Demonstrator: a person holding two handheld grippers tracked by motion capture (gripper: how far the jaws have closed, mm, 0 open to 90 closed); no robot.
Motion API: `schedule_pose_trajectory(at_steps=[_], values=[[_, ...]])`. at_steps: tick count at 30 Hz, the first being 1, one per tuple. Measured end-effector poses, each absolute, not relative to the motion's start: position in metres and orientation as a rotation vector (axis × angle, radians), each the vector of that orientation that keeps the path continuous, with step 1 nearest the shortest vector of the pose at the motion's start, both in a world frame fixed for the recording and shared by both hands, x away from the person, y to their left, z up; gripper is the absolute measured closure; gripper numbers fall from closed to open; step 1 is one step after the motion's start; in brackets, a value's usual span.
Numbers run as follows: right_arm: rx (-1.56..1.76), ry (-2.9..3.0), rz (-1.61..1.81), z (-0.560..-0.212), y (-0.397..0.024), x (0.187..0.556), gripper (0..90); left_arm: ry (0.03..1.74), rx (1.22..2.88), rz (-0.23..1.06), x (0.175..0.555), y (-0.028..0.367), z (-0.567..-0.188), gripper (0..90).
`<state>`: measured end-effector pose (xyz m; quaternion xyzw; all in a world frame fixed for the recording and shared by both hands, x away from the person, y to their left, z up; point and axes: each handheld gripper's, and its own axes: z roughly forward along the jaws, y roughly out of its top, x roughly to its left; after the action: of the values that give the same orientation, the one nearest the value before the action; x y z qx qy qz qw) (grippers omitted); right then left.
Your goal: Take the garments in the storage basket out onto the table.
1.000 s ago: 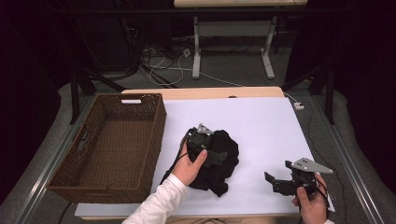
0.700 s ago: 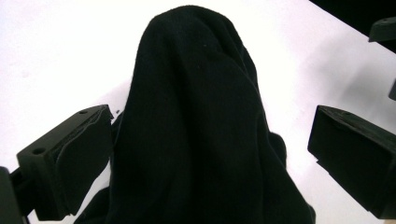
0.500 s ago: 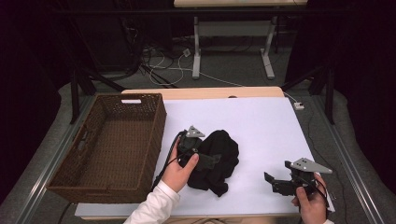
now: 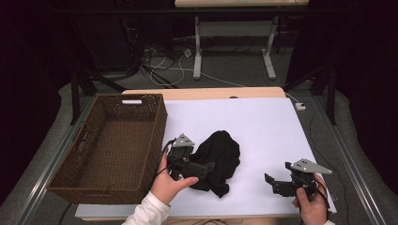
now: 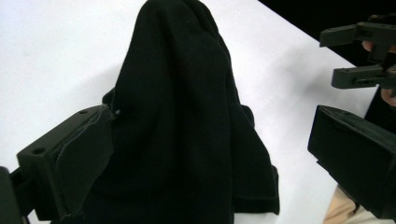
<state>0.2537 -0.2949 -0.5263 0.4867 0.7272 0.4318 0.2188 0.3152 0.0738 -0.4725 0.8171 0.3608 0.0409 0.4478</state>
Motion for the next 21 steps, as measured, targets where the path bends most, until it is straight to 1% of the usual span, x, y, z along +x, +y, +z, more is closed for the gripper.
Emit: schedule_pose_trajectory(at_steps=[6,8,12,21], values=[[1.343,2.023,1.189,-0.527,-0.295,0.254,6.6,0.874,2.012,0.088,0.308,0.085,-0.474,0.2],[1.344,2.022,1.188,-0.527,-0.294,0.254,6.6,0.864,2.003,0.117,0.306,0.089,-0.475,0.4],[1.34,2.025,1.184,-0.527,-0.294,0.254,6.6,0.874,1.965,0.13,0.302,0.097,-0.476,1.3],[1.325,2.03,1.191,-0.527,-0.29,0.253,6.6,0.867,1.979,0.135,0.289,0.104,-0.483,1.5]])
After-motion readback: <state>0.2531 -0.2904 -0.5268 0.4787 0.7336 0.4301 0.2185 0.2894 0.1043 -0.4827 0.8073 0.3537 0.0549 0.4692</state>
